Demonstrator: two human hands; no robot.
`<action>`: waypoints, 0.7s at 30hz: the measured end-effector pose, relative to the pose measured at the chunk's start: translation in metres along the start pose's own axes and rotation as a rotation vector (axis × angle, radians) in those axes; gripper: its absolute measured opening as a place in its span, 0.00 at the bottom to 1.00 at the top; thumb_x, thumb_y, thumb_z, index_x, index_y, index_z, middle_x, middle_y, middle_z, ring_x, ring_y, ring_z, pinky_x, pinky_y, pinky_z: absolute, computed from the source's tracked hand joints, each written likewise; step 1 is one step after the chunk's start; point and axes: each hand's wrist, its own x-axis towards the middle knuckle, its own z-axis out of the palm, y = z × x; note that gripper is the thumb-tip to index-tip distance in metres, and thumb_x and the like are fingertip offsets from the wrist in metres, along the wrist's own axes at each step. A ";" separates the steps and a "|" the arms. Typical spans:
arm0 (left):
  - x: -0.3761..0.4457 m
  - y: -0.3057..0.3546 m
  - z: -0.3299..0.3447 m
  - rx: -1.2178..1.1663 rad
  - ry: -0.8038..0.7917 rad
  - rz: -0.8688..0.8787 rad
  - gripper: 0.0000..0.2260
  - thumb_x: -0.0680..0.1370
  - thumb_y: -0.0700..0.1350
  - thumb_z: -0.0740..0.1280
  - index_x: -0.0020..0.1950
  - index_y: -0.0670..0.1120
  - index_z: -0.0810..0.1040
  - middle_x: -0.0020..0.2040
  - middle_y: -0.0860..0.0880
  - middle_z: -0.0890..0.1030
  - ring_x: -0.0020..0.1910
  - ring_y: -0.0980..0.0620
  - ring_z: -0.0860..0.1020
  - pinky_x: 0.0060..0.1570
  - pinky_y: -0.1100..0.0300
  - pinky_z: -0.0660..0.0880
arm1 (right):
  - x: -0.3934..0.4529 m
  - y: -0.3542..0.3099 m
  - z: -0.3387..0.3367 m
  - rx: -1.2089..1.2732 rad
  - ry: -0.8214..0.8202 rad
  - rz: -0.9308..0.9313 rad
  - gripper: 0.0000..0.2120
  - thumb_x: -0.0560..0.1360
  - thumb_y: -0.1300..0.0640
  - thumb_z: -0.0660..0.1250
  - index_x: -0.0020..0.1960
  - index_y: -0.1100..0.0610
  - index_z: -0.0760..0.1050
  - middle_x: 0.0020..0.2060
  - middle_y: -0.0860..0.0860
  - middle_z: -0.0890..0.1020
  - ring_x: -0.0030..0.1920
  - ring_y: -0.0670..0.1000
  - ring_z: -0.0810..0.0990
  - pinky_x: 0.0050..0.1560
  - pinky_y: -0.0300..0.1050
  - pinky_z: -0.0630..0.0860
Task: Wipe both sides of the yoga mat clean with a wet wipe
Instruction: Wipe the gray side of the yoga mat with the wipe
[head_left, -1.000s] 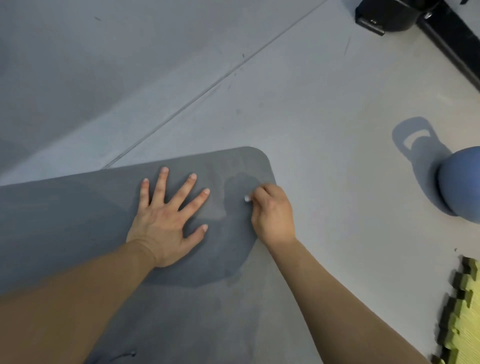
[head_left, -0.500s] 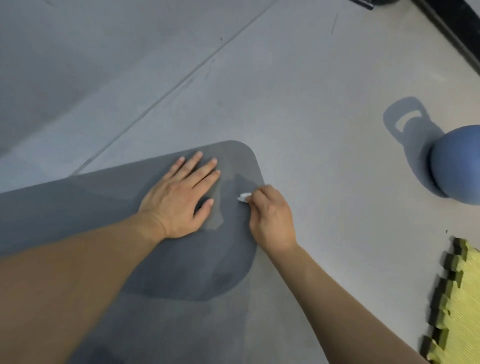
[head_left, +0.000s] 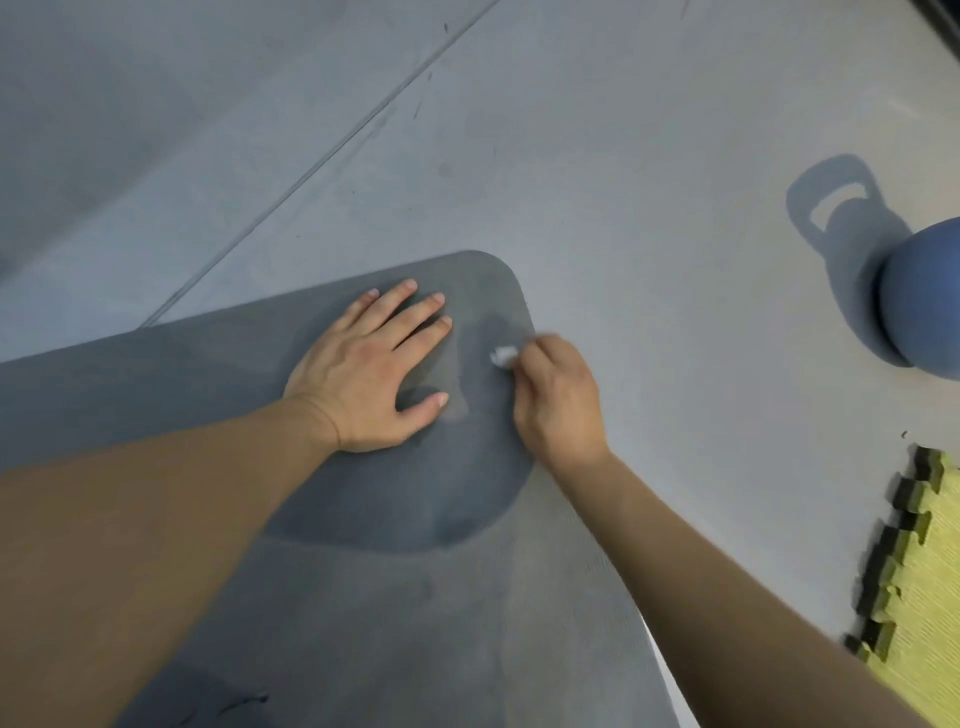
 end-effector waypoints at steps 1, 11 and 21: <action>0.000 0.000 0.000 0.011 -0.008 0.000 0.36 0.76 0.69 0.55 0.80 0.51 0.63 0.82 0.51 0.58 0.81 0.46 0.51 0.79 0.45 0.51 | -0.029 0.003 -0.007 0.006 -0.020 -0.002 0.08 0.74 0.69 0.65 0.48 0.59 0.80 0.44 0.55 0.78 0.43 0.59 0.77 0.45 0.48 0.74; -0.001 0.000 0.000 0.012 0.010 0.020 0.38 0.74 0.74 0.55 0.79 0.55 0.63 0.82 0.50 0.58 0.81 0.45 0.51 0.79 0.45 0.50 | 0.048 -0.008 0.007 -0.030 -0.024 0.016 0.08 0.68 0.70 0.64 0.40 0.59 0.77 0.39 0.57 0.76 0.37 0.60 0.74 0.35 0.49 0.72; -0.001 0.003 -0.001 0.015 0.008 0.018 0.40 0.72 0.74 0.55 0.79 0.55 0.65 0.81 0.50 0.59 0.81 0.45 0.52 0.79 0.45 0.50 | -0.065 -0.013 -0.015 -0.034 -0.081 0.095 0.06 0.76 0.64 0.61 0.44 0.61 0.77 0.43 0.56 0.77 0.38 0.60 0.74 0.37 0.49 0.73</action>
